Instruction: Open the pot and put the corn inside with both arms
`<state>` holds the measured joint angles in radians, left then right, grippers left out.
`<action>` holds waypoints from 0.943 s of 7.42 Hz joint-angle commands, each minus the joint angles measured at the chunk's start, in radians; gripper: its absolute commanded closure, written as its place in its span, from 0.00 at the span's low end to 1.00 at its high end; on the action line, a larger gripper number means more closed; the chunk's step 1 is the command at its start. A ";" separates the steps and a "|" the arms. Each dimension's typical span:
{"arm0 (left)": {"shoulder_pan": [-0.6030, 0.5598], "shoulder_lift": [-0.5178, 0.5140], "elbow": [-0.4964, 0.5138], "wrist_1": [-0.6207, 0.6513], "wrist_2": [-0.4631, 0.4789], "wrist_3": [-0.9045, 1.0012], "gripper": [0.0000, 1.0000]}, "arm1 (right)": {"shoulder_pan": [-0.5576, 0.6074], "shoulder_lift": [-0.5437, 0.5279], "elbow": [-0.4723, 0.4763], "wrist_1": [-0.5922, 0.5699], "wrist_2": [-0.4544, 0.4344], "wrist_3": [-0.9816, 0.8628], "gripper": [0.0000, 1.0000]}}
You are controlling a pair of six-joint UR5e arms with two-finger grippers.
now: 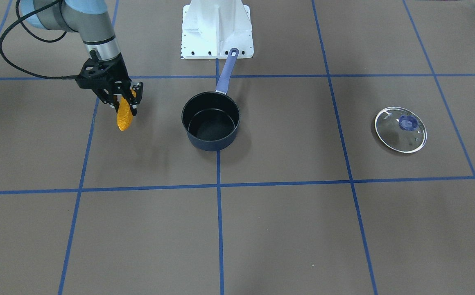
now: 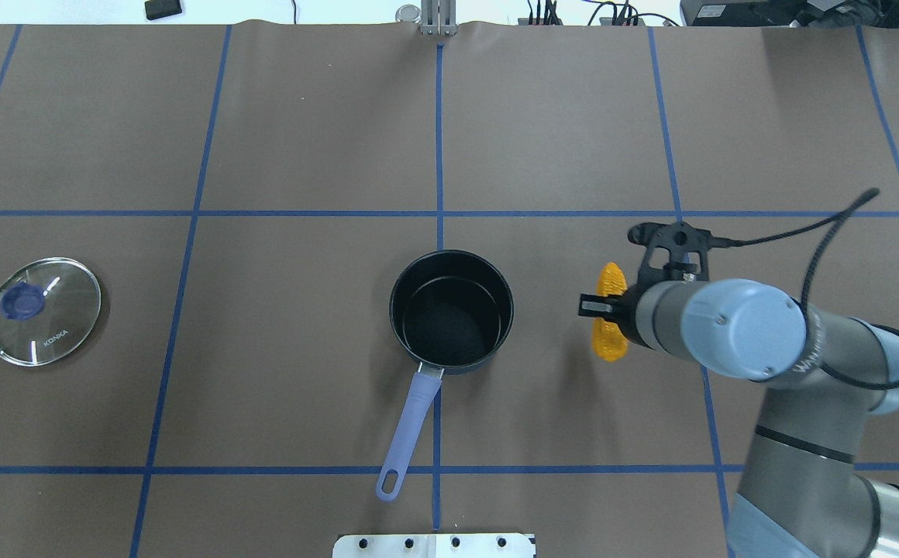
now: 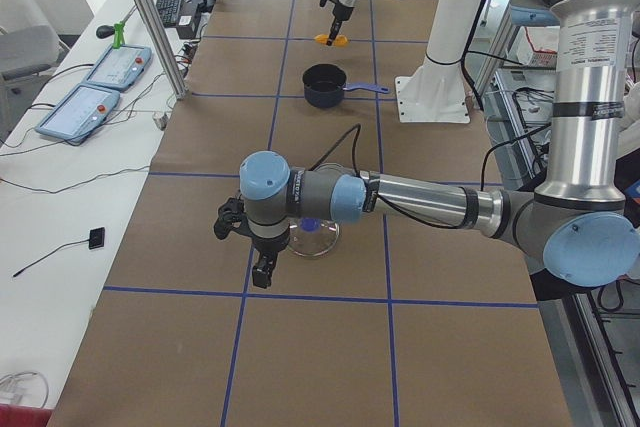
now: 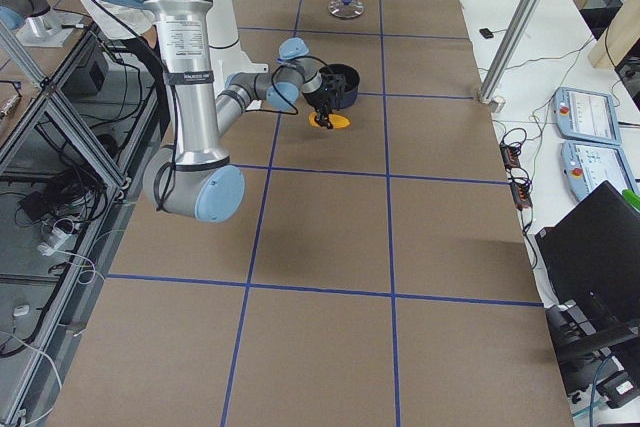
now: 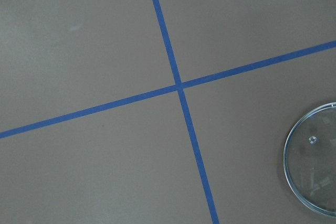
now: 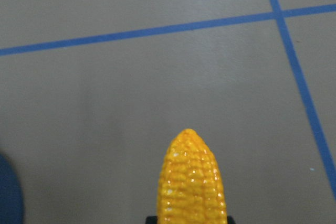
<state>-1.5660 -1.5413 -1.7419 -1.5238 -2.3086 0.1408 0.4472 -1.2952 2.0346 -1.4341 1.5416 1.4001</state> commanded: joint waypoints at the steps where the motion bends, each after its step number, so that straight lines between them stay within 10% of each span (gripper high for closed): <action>1: 0.001 0.010 -0.007 -0.001 -0.026 -0.020 0.01 | 0.018 0.291 -0.102 -0.193 0.022 0.061 1.00; 4: 0.001 0.010 -0.004 -0.001 -0.026 -0.021 0.01 | 0.007 0.456 -0.282 -0.187 0.015 0.077 0.90; 6: 0.003 0.010 -0.001 -0.001 -0.026 -0.021 0.01 | -0.022 0.474 -0.287 -0.187 0.003 0.079 0.00; 7: 0.003 0.010 -0.001 -0.001 -0.026 -0.021 0.01 | -0.021 0.476 -0.280 -0.187 0.005 0.076 0.00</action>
<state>-1.5634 -1.5310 -1.7435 -1.5247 -2.3347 0.1197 0.4319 -0.8266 1.7521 -1.6214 1.5490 1.4775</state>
